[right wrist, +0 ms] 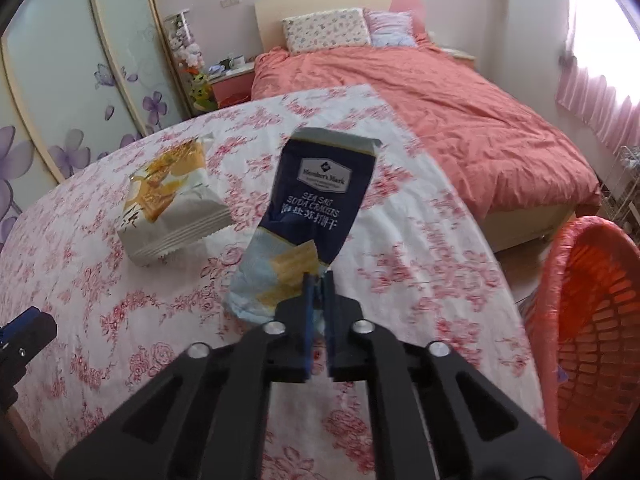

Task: Collect trash
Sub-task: 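Grasp the blue Members Mark cracker packet with the right tool, then grasp the yellow snack bag with the left tool while the right tool holds the packet, then carry snack bag and packet over the orange basket and open both tools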

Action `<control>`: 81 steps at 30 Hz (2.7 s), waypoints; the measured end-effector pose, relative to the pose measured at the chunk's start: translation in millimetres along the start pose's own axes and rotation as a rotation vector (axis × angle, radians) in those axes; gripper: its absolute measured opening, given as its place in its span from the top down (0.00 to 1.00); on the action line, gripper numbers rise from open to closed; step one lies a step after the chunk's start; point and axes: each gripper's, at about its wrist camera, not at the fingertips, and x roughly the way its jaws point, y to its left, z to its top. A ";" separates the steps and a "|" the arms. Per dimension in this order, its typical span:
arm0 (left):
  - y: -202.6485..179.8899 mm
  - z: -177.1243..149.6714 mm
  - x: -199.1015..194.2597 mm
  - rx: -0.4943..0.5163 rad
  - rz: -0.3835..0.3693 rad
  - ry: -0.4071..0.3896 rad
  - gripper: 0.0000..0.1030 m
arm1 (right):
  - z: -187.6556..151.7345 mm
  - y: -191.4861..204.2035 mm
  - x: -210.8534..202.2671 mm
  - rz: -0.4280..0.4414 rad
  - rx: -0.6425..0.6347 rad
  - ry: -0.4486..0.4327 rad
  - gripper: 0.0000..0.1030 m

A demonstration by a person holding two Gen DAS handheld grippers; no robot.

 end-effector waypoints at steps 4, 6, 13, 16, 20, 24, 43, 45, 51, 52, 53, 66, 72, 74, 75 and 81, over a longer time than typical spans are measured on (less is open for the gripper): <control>-12.4 12.6 3.0 0.003 -0.028 -0.029 0.25 | 0.2 -8.6 -18.2 -0.001 0.014 -0.049 0.96; -20.5 19.7 5.5 -0.003 -0.045 -0.040 0.26 | 0.0 -13.8 -26.8 -0.008 0.016 -0.069 0.96; -52.3 41.9 23.5 -0.001 -0.079 -0.044 0.31 | -5.7 -37.8 -45.8 -0.029 0.026 -0.090 0.96; -70.3 50.1 33.5 0.038 -0.050 -0.039 0.31 | -8.9 -48.2 -49.3 -0.029 0.038 -0.090 0.96; -88.9 59.9 51.0 0.064 -0.001 -0.015 0.28 | -10.5 -57.4 -50.4 -0.021 0.054 -0.088 0.96; -100.5 58.7 77.1 0.089 0.075 0.046 0.21 | -12.0 -63.0 -47.2 -0.008 0.075 -0.077 0.96; -83.9 37.7 76.5 0.118 0.050 0.028 0.81 | -18.9 -66.3 -48.3 0.007 0.096 -0.060 0.96; -87.1 38.0 68.7 0.142 0.045 0.007 0.88 | -19.3 -66.0 -50.9 0.005 0.095 -0.063 0.96; -98.2 39.3 45.9 0.204 0.030 -0.038 0.97 | -19.8 -63.3 -67.5 0.008 0.099 -0.086 0.96; -98.6 38.9 42.1 0.201 0.024 -0.039 0.98 | -20.7 -62.4 -71.1 0.009 0.098 -0.090 0.96; -98.7 38.3 38.8 0.199 0.016 -0.039 0.98 | -21.5 -61.6 -74.3 0.010 0.098 -0.094 0.96; -97.9 38.0 -18.0 0.193 -0.111 -0.060 0.99 | -31.7 -63.8 -122.1 0.006 0.106 -0.143 0.96; -102.5 36.2 -36.7 0.200 -0.145 -0.065 0.99 | -38.1 -70.6 -136.2 0.004 0.120 -0.154 0.96; -110.6 34.0 -41.5 0.214 -0.155 -0.067 0.99 | -40.1 -73.6 -139.9 -0.001 0.125 -0.157 0.96; -117.0 32.3 -43.3 0.229 -0.158 -0.070 0.99 | -41.3 -77.1 -142.9 -0.005 0.130 -0.161 0.96; -153.8 19.2 -47.0 0.281 -0.211 -0.060 0.99 | -48.2 -104.9 -160.9 -0.047 0.160 -0.183 0.96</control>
